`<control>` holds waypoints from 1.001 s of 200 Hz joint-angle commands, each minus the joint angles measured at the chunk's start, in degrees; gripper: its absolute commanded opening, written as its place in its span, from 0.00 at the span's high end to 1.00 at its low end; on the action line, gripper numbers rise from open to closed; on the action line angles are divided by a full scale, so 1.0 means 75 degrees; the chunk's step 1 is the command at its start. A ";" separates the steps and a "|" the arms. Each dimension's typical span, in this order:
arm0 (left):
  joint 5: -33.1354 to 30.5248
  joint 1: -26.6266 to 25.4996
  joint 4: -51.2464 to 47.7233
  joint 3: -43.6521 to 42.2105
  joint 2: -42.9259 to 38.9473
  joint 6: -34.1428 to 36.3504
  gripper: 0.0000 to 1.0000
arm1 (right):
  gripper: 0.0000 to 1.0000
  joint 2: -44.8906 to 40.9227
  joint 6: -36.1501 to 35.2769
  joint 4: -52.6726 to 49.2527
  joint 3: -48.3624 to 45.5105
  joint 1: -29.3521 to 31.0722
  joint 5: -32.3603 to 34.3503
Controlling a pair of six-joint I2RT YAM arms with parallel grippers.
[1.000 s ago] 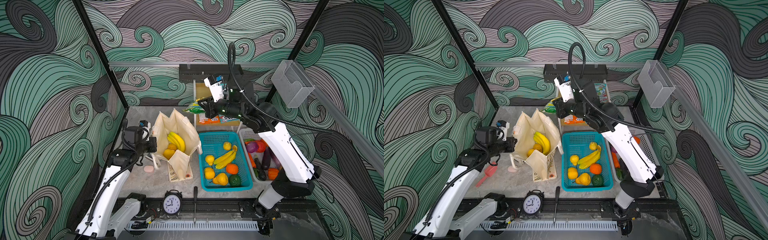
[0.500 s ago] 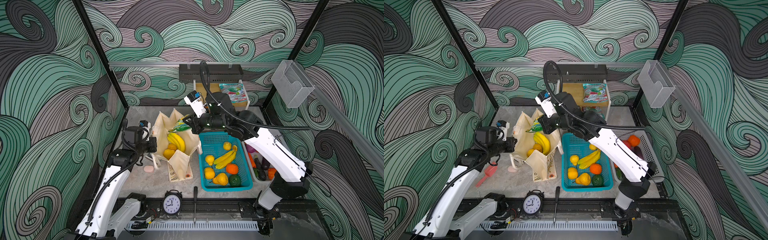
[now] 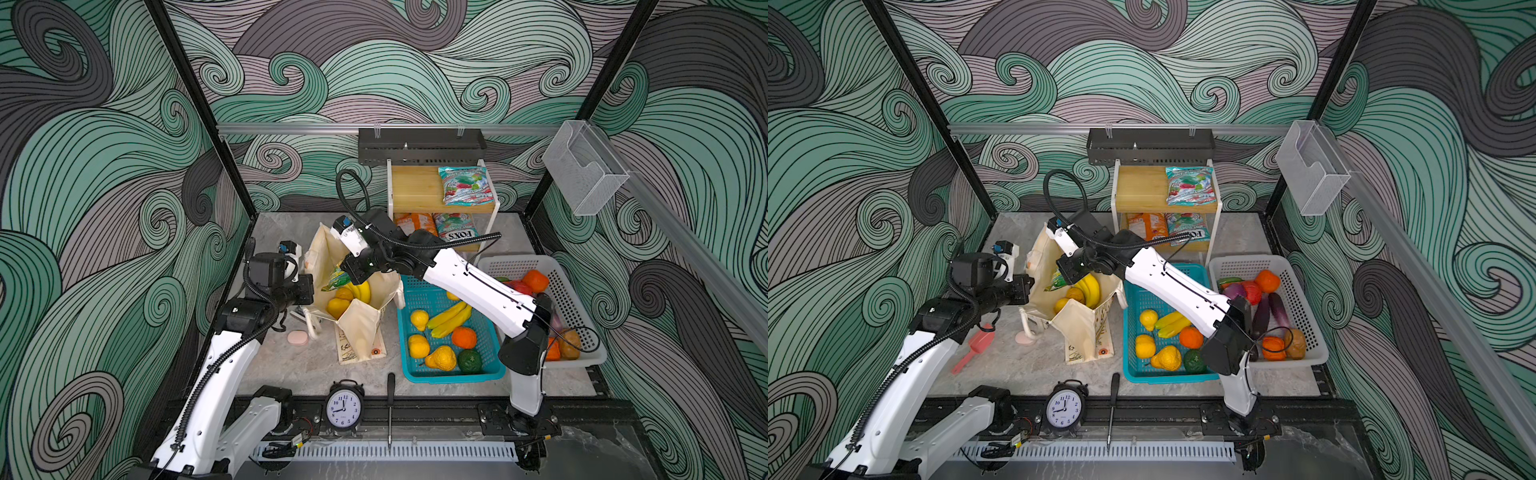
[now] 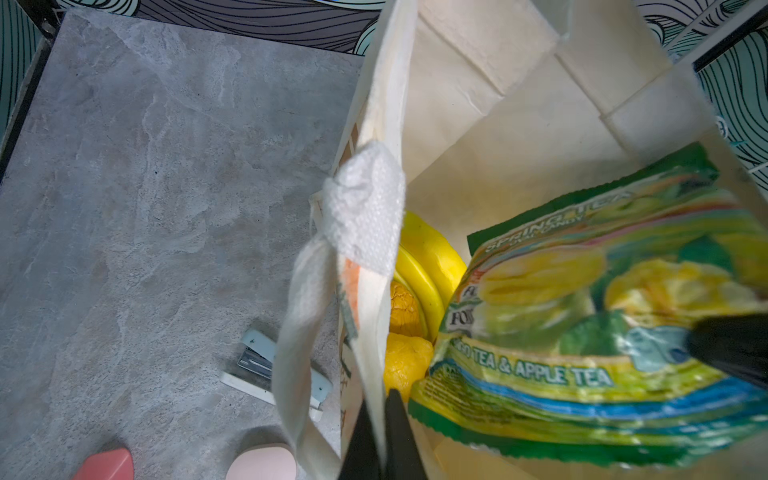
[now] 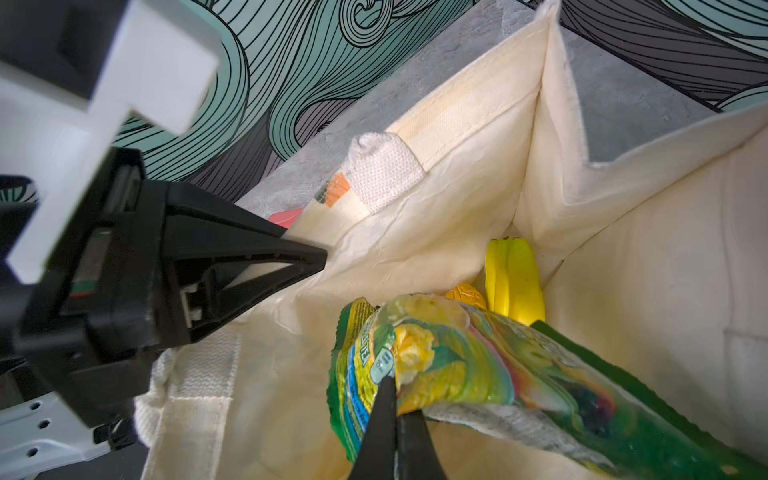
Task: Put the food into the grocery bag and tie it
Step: 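Pull the candy bag off the shelf and carry it over the tote, then lower the candy bag into the tote and open the right gripper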
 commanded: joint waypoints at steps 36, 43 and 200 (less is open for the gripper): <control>-0.0049 0.0032 -0.0269 -0.0070 0.0099 0.0065 1.00 | 1.00 0.0712 -0.0422 0.0982 0.0447 0.0058 -0.0538; -0.0054 0.0034 -0.0273 -0.0070 0.0097 0.0066 1.00 | 1.00 0.0766 -0.0417 0.0991 0.0504 0.0058 -0.0668; -0.0011 0.0034 -0.0294 -0.0058 0.0140 0.0061 1.00 | 1.00 -0.0161 -0.1125 0.1681 -0.2811 -0.0141 0.2371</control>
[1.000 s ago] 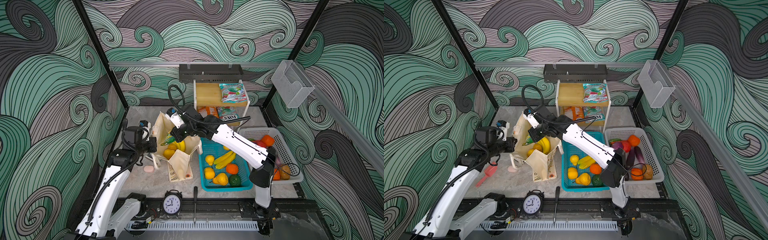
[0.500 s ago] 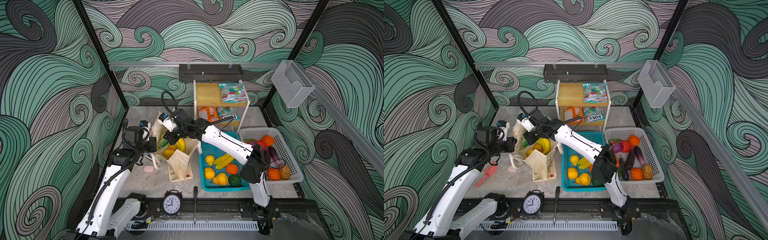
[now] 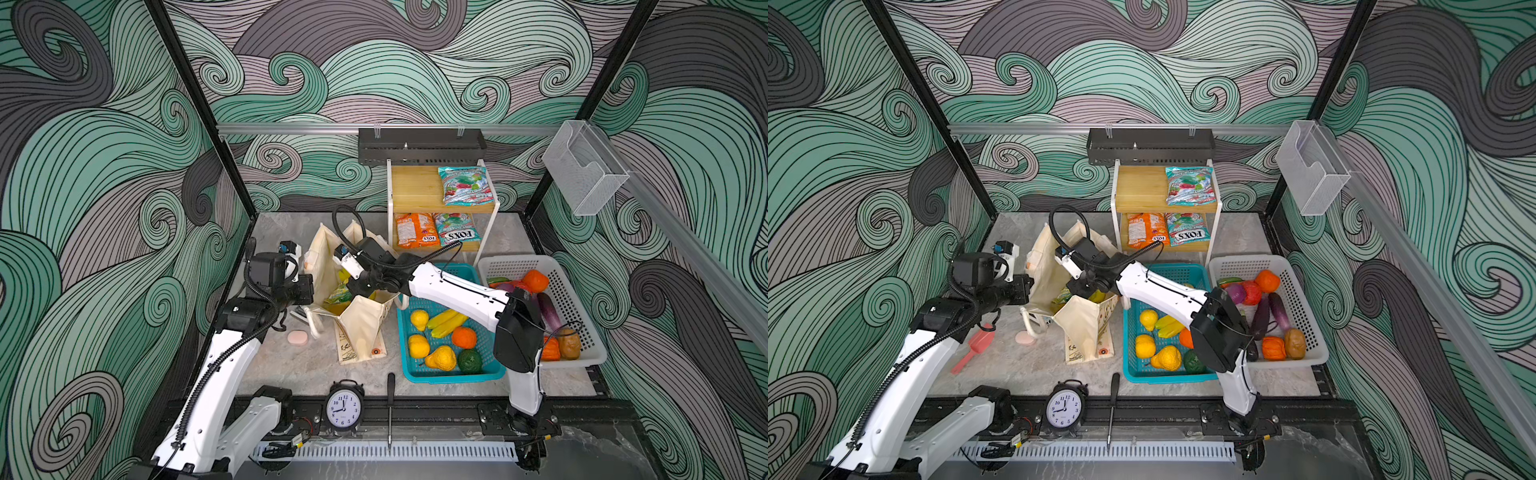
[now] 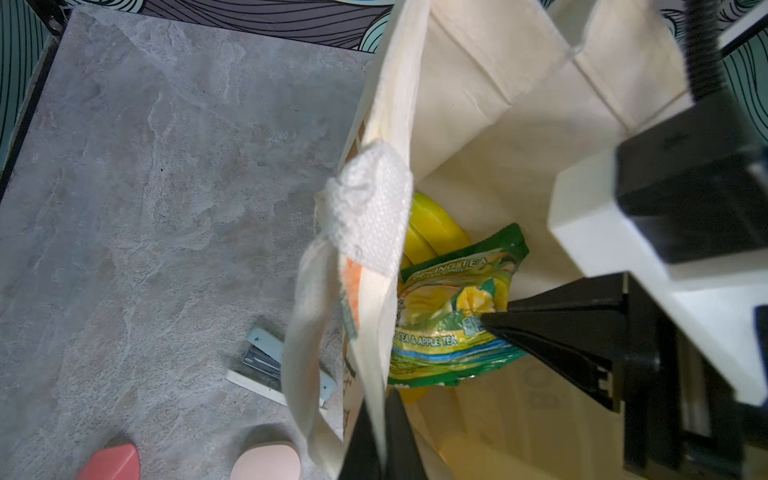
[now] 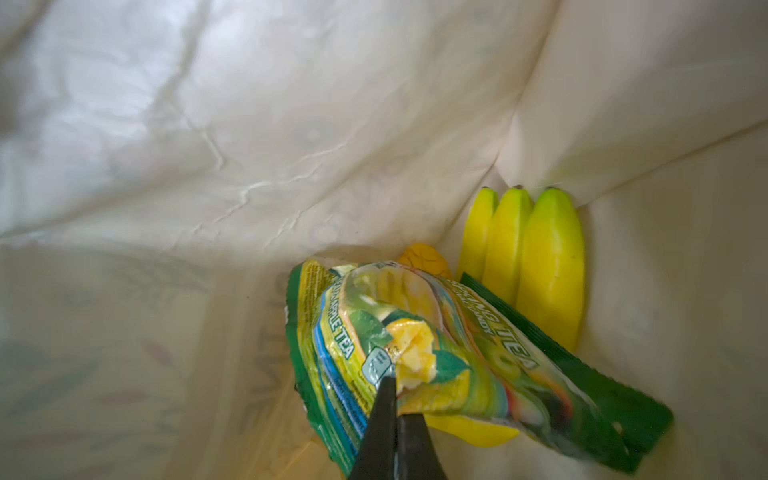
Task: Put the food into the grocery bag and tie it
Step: 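Lower the candy bag into the tote and open the right gripper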
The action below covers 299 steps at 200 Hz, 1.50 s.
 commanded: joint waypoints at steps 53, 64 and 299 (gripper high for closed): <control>0.0096 0.0034 -0.0273 -0.0059 0.0109 0.0046 1.00 | 1.00 0.0339 -0.0169 -0.0302 -0.0157 -0.0039 0.2265; 0.0114 0.0033 -0.0271 -0.0057 0.0115 0.0052 1.00 | 1.00 0.0450 -0.0120 -0.0308 -0.0036 -0.0039 0.2332; 0.0132 0.0032 -0.0281 -0.0058 0.0130 0.0070 1.00 | 0.94 0.1175 0.0986 0.0186 0.1127 0.0016 0.2467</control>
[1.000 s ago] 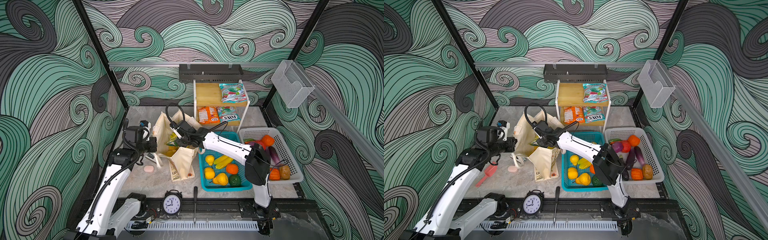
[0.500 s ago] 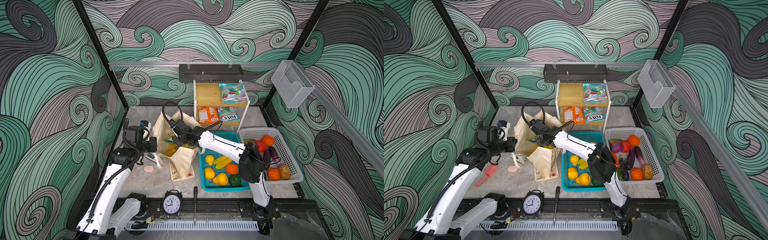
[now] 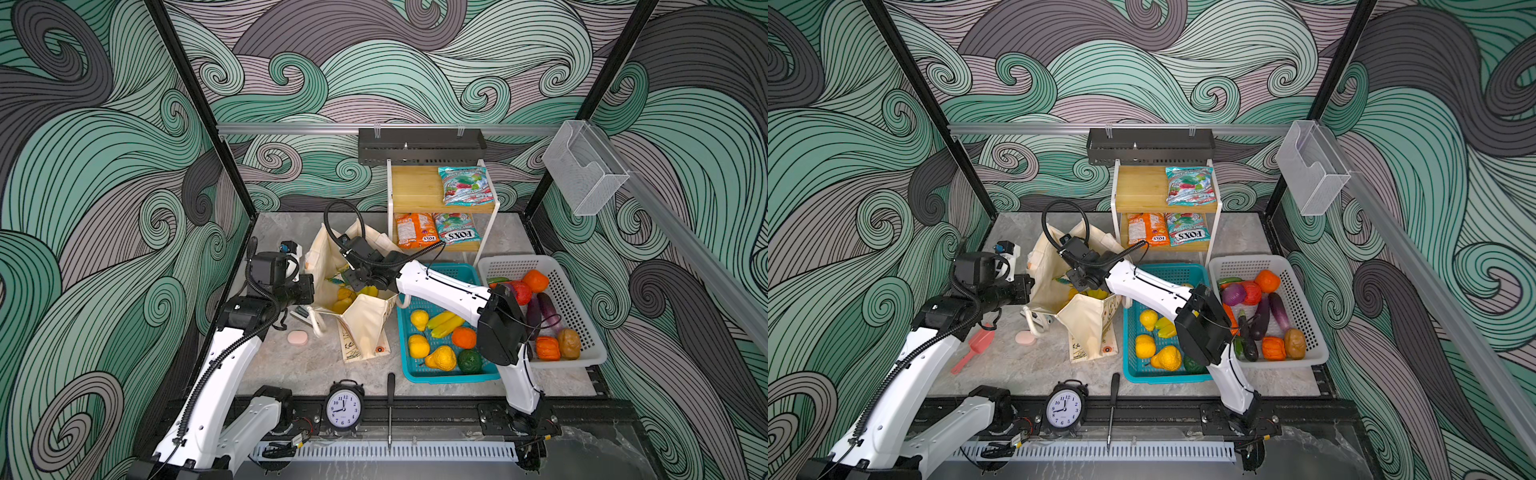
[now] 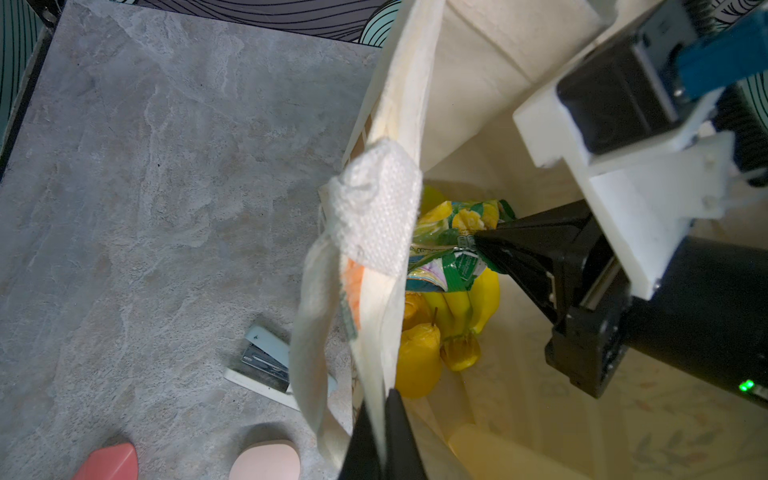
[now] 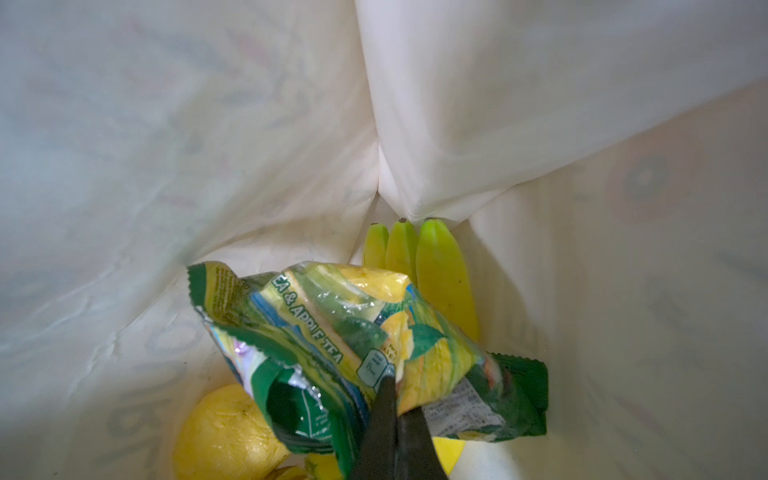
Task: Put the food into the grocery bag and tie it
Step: 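Lower the candy bag into the tote and open the right gripper, then raise the right gripper out of the tote toward the teal Fox's mint bag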
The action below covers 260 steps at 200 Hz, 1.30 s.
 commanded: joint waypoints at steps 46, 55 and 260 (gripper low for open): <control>0.0097 0.0028 -0.0302 -0.0048 0.0010 0.0070 1.00 | 0.78 -0.0261 0.0323 0.0271 -0.0107 -0.0027 0.0091; 0.0101 0.0031 -0.0274 -0.0056 -0.0013 0.0072 1.00 | 0.68 -0.0515 0.0360 0.0306 -0.0244 -0.0027 0.0124; 0.0106 0.0028 -0.0279 -0.0059 0.0019 0.0060 1.00 | 0.01 -0.6599 0.1758 0.0153 -0.2125 -0.3351 -0.3640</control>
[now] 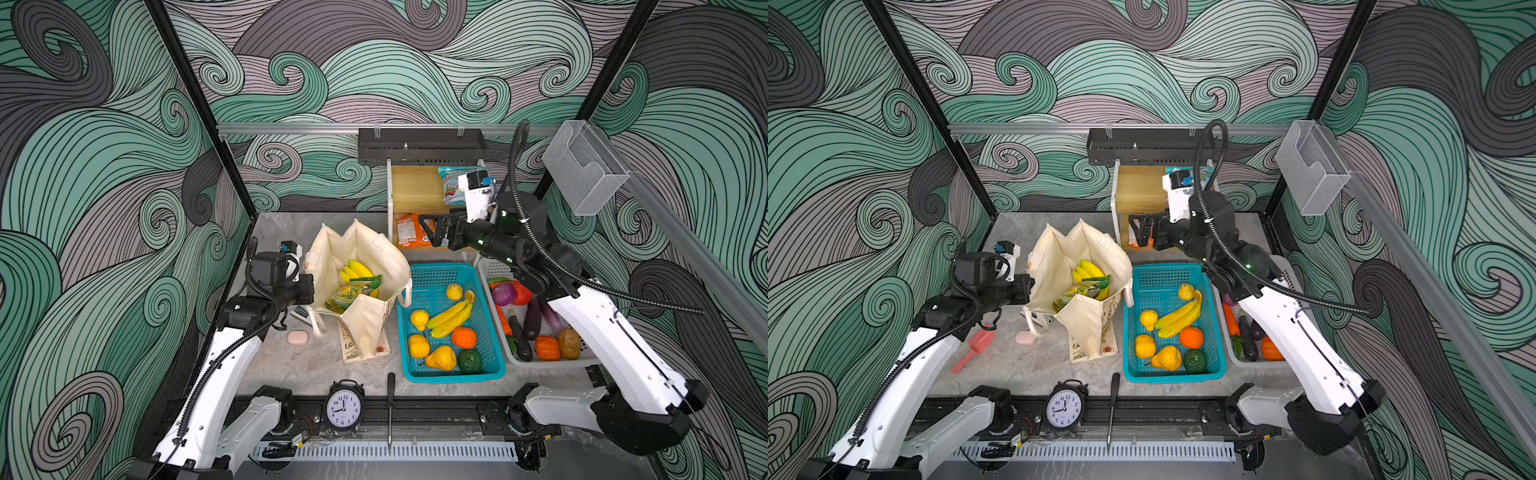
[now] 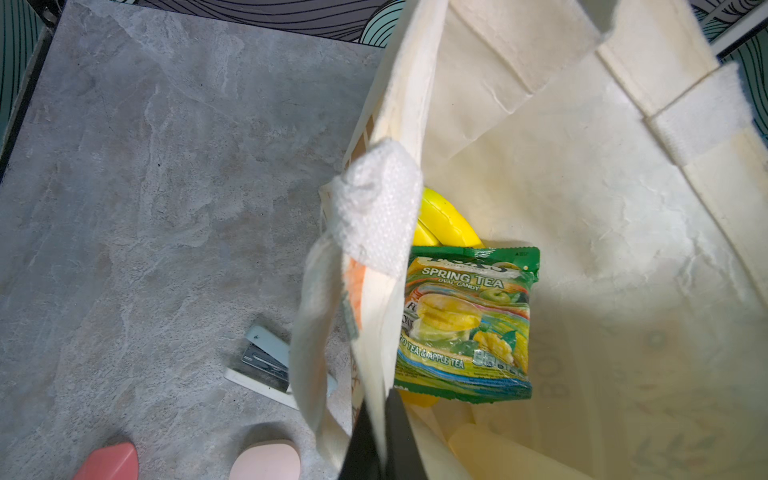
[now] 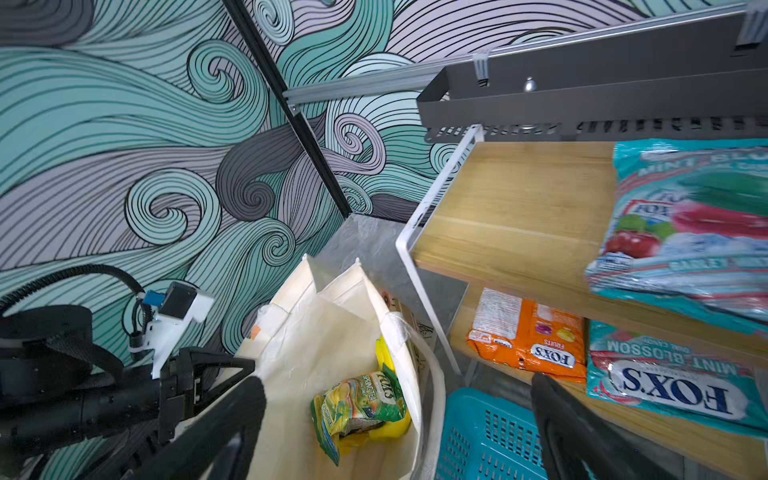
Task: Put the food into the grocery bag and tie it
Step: 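Raise the right gripper out of the tote toward the teal Fox's mint bag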
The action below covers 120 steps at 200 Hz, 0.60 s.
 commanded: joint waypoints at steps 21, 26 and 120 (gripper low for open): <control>0.0103 0.0037 -0.0288 -0.0059 0.0042 0.0059 1.00 | 0.01 -0.0379 0.0401 -0.0129 -0.0132 -0.1265 -0.1200; 0.0103 0.0037 -0.0288 -0.0058 0.0042 0.0068 1.00 | 0.01 -0.0395 0.0419 -0.0145 -0.0123 -0.1470 -0.1239; 0.0118 0.0029 -0.0272 -0.0058 0.0034 0.0073 1.00 | 0.09 0.0697 0.0717 -0.0203 0.0383 -0.3479 -0.1957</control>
